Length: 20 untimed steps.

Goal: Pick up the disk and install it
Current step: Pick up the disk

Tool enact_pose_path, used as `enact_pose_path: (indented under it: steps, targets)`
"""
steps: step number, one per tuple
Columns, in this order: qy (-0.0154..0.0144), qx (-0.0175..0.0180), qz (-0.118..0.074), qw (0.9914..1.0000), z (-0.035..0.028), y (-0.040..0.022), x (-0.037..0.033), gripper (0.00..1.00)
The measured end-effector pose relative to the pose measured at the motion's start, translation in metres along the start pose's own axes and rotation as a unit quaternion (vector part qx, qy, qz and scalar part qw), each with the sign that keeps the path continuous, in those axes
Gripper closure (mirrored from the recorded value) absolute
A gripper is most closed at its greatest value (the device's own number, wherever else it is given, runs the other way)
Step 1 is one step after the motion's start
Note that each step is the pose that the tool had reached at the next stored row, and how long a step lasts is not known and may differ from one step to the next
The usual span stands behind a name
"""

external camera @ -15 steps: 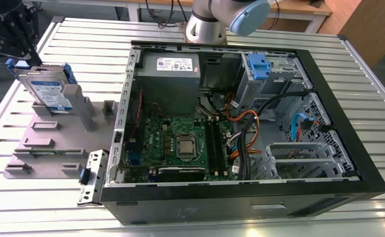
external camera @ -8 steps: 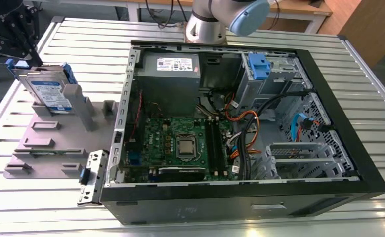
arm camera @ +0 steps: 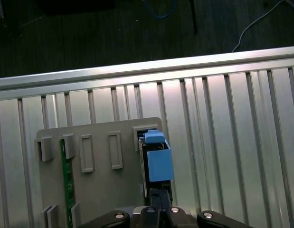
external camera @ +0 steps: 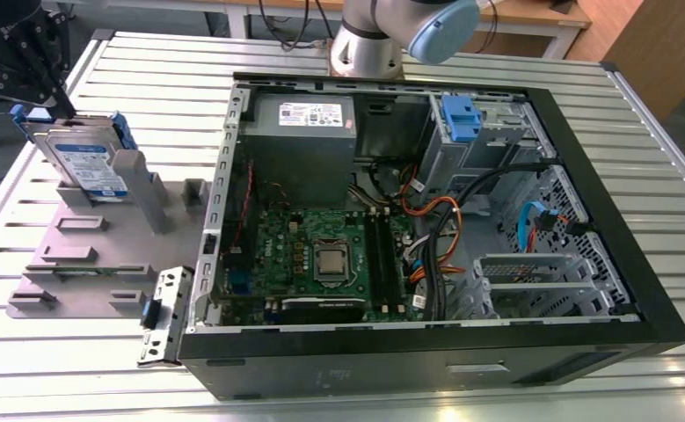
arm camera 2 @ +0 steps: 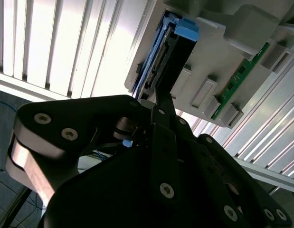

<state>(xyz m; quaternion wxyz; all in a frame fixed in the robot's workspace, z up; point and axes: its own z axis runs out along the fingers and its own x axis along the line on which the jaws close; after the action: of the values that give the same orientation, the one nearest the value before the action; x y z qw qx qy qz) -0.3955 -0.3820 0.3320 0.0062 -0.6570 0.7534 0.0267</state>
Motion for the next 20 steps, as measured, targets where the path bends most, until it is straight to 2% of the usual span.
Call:
enact_pose_path:
  steps: [5, 6, 7, 11, 14, 15, 20]
  targets:
    - [0.0000, 0.0000, 0.000, 1.00000, 0.0000, 0.0000, 0.0000, 0.89]
    - [0.0000, 0.0000, 0.000, 1.00000, 0.0001, 0.0000, 0.0000, 0.83]
    - [0.0000, 0.0000, 0.000, 1.00000, 0.0001, -0.0001, 0.0000, 0.83]
    - [0.0000, 0.0000, 0.000, 1.00000, 0.0001, -0.0001, 0.0000, 0.59]
    - [0.0000, 0.0000, 0.000, 1.00000, 0.0001, -0.0001, 0.0000, 0.53]
    - [0.0000, 0.0000, 0.000, 1.00000, 0.0001, -0.0001, 0.0000, 0.47]
    - [0.0000, 0.0000, -0.001, 1.00000, 0.0002, -0.0001, 0.0000, 0.47]
